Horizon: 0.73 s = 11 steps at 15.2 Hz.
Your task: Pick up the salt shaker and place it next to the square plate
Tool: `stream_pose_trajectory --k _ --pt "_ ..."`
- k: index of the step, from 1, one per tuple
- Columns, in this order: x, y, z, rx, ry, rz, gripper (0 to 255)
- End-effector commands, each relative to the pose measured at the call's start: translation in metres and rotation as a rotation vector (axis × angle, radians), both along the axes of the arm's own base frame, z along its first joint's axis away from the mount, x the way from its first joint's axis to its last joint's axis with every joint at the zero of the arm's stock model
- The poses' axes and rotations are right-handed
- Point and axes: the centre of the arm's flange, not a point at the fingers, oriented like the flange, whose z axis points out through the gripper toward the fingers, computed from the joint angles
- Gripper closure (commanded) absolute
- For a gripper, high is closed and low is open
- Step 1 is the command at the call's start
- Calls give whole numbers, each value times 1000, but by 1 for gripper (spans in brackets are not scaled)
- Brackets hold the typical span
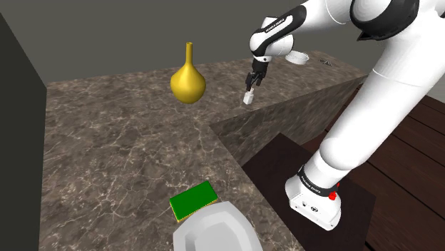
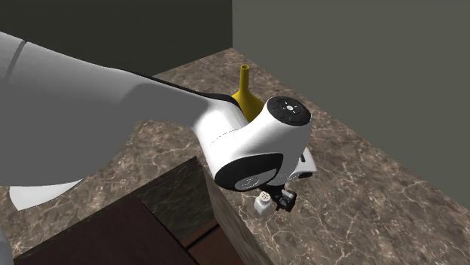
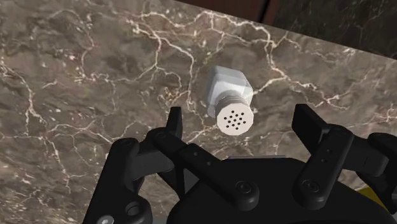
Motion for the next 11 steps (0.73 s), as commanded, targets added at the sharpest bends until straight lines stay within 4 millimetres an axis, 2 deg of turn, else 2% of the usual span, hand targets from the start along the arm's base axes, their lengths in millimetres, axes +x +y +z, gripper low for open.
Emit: stream_pose_trajectory --k 1,3,10,11 --pt "0 0 -11 0 0 0 0" --pt "0 0 -19 0 0 0 0" --pt "0 0 -19 0 0 0 0" --pt "0 0 -19 0 0 0 255"
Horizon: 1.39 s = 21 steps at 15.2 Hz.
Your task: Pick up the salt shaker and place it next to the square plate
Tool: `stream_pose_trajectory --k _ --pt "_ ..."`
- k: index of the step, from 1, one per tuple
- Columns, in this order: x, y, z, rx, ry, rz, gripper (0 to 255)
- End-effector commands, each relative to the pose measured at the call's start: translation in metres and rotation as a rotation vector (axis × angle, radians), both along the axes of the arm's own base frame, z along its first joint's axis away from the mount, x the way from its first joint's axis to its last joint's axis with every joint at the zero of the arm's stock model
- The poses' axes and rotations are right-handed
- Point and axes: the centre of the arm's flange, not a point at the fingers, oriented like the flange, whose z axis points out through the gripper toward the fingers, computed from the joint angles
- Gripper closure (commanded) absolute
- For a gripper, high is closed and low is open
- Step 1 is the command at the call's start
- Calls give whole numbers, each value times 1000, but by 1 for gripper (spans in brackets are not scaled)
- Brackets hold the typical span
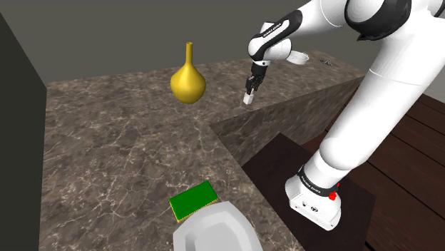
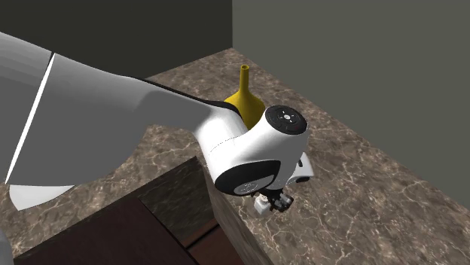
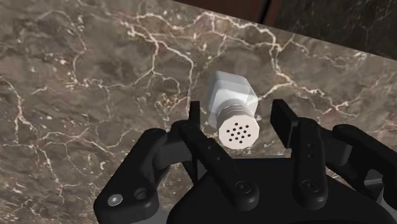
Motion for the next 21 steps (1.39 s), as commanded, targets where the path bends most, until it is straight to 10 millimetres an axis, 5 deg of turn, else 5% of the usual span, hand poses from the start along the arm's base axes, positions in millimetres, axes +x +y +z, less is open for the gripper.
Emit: stream_pose_trajectory --k 1,9,21 --pt "0 0 0 0 0 0 255" --pt "0 0 0 0 0 0 255" --pt "0 0 63 0 0 0 255"
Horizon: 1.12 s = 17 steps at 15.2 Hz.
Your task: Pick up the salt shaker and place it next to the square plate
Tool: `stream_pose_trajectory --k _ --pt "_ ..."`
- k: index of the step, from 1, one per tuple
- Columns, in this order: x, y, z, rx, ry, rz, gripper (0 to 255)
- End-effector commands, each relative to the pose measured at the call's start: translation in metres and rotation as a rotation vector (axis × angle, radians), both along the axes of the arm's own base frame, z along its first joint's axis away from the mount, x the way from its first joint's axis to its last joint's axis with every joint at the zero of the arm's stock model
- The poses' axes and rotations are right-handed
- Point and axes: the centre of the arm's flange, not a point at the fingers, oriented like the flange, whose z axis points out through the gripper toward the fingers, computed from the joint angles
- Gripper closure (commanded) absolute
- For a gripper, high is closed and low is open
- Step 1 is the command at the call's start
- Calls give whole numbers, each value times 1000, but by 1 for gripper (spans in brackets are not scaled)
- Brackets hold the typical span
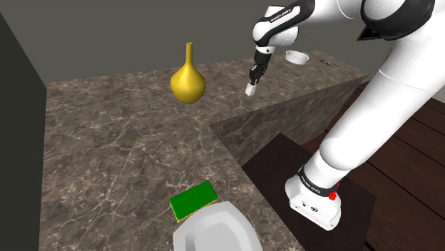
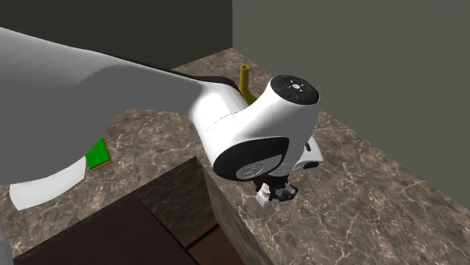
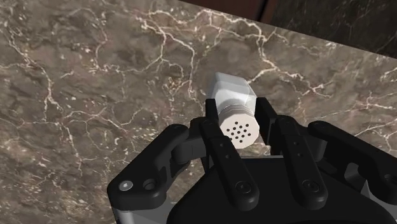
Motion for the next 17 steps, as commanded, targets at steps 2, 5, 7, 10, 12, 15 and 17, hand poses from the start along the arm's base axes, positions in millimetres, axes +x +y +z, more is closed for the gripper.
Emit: stream_pose_trajectory --k 2,5,7,10,12,15,17 --pt "-1 0 15 0 0 0 255" --pt "-1 0 31 0 0 0 255" --pt "-1 0 42 0 0 0 255" --pt "-1 0 57 0 0 0 255" --pt "-1 0 68 0 0 0 255" --pt "-1 0 84 0 0 0 255" --pt "-1 0 94 0 0 0 255"
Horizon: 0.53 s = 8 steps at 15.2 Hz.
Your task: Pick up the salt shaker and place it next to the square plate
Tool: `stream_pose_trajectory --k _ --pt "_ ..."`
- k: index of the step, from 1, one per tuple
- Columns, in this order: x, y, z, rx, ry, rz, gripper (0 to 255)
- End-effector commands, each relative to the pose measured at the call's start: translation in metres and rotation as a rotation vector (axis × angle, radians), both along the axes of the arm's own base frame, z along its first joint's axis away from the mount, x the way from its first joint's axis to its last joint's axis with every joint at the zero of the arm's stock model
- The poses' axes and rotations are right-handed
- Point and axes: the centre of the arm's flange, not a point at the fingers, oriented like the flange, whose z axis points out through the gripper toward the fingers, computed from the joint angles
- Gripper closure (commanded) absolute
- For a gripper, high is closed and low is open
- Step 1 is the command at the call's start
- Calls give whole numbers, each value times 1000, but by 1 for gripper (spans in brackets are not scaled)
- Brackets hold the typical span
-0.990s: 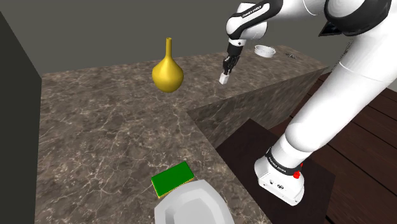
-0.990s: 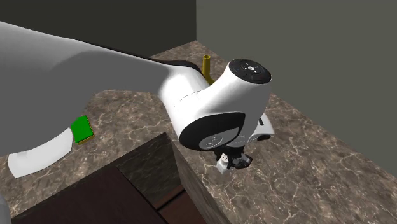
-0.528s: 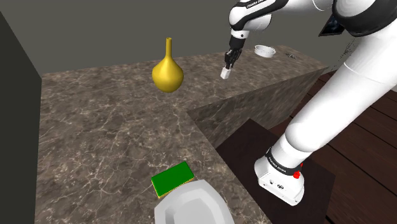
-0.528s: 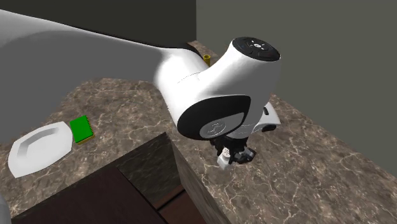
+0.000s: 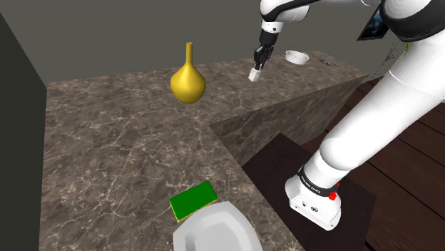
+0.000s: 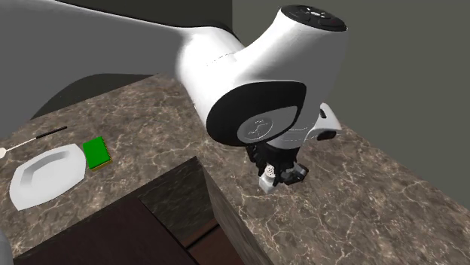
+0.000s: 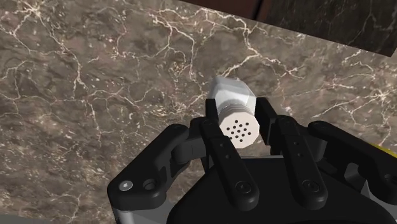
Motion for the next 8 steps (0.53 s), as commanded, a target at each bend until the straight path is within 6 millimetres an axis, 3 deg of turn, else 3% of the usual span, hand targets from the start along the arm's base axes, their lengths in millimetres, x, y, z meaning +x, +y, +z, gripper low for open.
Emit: stream_pose_trajectory --k 1,3,8 --pt "0 -1 11 0 0 0 255" --pt "0 -1 18 0 0 0 255" --pt "-48 44 18 0 0 0 255"
